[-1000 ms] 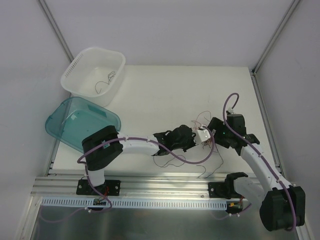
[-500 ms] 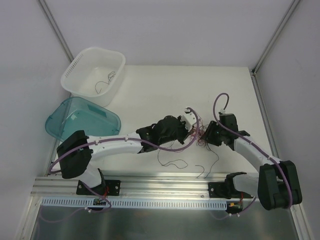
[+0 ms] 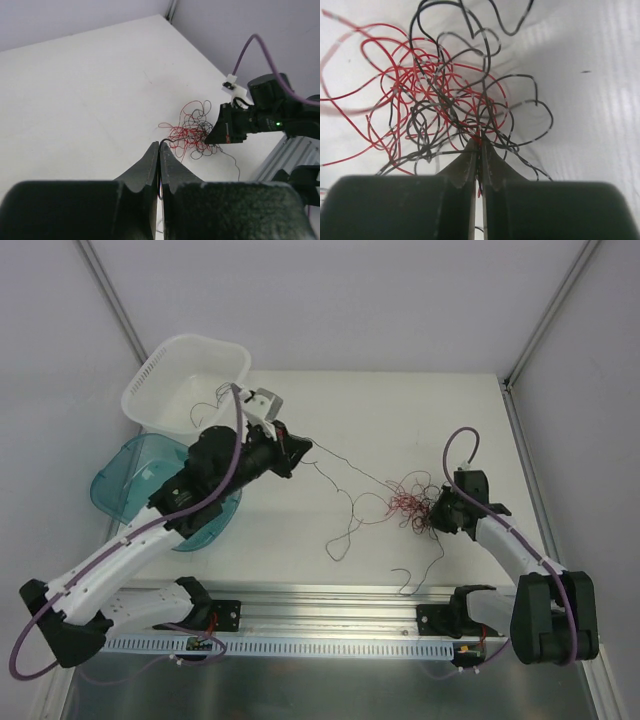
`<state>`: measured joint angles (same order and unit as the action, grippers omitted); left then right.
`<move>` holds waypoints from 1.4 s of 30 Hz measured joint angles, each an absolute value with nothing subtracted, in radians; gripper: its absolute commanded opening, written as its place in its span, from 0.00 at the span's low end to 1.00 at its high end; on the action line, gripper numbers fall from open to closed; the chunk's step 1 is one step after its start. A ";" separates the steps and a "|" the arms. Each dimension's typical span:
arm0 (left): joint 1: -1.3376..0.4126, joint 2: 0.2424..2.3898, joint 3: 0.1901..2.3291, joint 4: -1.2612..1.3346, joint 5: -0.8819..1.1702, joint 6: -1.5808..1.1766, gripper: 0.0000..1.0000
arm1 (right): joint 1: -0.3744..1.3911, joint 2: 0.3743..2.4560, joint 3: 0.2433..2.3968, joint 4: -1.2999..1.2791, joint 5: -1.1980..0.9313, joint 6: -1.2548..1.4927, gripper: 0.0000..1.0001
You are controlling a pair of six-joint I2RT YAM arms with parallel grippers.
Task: Untangle the cables
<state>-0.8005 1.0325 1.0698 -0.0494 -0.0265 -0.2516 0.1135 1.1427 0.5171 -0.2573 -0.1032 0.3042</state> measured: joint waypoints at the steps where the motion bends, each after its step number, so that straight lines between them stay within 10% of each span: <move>1: -0.782 1.000 1.094 -0.083 -0.015 -0.258 0.00 | 0.102 1.142 0.518 -0.266 -0.099 0.304 0.01; 30: -0.725 0.958 1.822 -0.627 -0.450 -0.092 0.00 | -0.202 1.174 0.602 -0.380 -0.162 0.296 0.01; 42: -0.725 0.924 1.460 -0.549 -0.317 -0.125 0.00 | -0.193 1.132 0.654 -0.450 -0.170 0.246 0.26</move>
